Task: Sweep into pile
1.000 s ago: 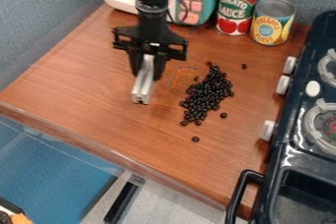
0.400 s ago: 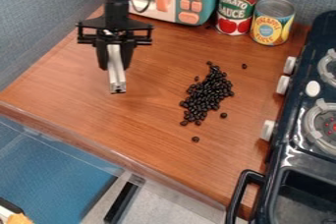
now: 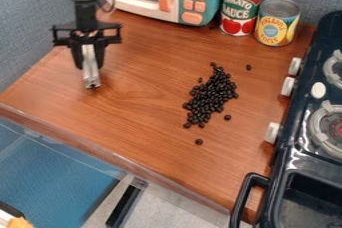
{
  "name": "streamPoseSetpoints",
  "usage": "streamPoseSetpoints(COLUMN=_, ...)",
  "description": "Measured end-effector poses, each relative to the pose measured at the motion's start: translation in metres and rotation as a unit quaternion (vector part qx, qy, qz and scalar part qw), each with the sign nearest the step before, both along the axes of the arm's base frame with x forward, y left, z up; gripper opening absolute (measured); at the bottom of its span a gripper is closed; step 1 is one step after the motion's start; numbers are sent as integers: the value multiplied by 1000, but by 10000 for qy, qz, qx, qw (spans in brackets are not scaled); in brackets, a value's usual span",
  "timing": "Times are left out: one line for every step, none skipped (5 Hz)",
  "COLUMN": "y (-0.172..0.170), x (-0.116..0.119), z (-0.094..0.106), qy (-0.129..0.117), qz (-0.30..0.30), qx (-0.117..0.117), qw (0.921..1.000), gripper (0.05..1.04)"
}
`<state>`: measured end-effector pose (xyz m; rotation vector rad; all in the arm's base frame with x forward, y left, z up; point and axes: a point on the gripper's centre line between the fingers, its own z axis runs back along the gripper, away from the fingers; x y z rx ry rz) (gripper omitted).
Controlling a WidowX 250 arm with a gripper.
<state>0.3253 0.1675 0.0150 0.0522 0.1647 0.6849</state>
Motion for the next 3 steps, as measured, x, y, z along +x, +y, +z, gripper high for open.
streamPoseSetpoints(y=10, x=2, z=-3, qy=-4, qz=-509, qx=-319, qw=9982, gripper=434)
streamPoseSetpoints(y=7, x=-4, z=-2, qy=44, qz=-735, qx=-477, qw=9961, gripper=743)
streamPoseSetpoints(y=6, x=-2, z=55, qy=-633, qz=-989, qx=-287, qw=9927, gripper=988)
